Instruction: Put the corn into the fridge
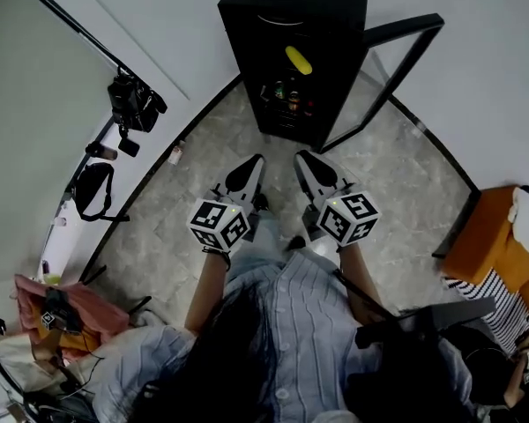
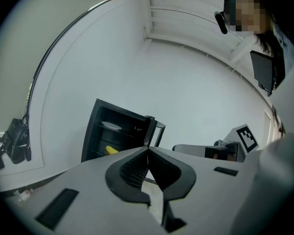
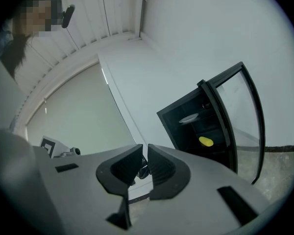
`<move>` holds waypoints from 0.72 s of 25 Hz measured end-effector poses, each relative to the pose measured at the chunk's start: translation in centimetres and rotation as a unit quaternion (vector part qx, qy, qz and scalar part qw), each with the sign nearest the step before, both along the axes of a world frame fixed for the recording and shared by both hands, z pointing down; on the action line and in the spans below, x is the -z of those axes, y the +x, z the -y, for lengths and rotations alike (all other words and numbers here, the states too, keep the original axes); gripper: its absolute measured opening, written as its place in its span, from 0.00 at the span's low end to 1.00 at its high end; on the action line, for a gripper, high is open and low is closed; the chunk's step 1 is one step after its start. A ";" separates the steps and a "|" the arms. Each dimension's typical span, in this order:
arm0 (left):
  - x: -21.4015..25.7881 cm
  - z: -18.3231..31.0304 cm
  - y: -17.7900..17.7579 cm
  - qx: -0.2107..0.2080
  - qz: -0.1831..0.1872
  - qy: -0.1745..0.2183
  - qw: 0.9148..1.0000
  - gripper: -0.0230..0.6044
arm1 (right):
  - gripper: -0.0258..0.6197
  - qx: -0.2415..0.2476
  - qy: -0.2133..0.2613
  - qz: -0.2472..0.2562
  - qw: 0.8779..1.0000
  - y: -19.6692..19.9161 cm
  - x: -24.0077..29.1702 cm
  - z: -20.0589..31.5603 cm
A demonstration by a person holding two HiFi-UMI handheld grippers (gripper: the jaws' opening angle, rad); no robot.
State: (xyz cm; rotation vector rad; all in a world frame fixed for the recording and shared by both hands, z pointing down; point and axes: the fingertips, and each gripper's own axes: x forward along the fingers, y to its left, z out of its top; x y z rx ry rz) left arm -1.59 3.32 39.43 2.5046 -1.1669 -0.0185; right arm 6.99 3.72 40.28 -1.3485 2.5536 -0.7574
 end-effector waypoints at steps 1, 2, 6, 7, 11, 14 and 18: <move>0.2 -0.5 0.0 0.004 -0.002 0.002 1.000 0.05 | 0.11 0.006 0.003 -0.003 1.000 -0.2 0.2 -0.5; 0.3 -1.1 0.0 0.007 -0.005 0.004 1.000 0.05 | 0.11 0.011 0.007 -0.007 1.000 -0.4 0.3 -1.1; 0.9 -3.2 0.3 0.013 -0.013 0.012 1.000 0.05 | 0.10 0.023 0.023 -0.023 0.999 -0.8 1.1 -3.3; 1.0 -3.8 0.3 0.013 -0.014 0.015 1.000 0.05 | 0.10 0.026 0.027 -0.027 0.999 -0.9 1.2 -3.8; 1.3 -5.7 0.8 0.012 -0.013 0.021 1.000 0.05 | 0.10 0.029 0.034 -0.039 0.998 -0.8 1.4 -5.7; 1.2 -6.7 1.0 0.012 -0.014 0.020 1.000 0.05 | 0.10 0.032 0.034 -0.045 0.998 -0.8 1.2 -6.8; 0.9 -7.6 0.7 0.010 -0.012 0.017 1.000 0.05 | 0.10 0.034 0.034 -0.052 0.997 -1.3 1.0 -7.6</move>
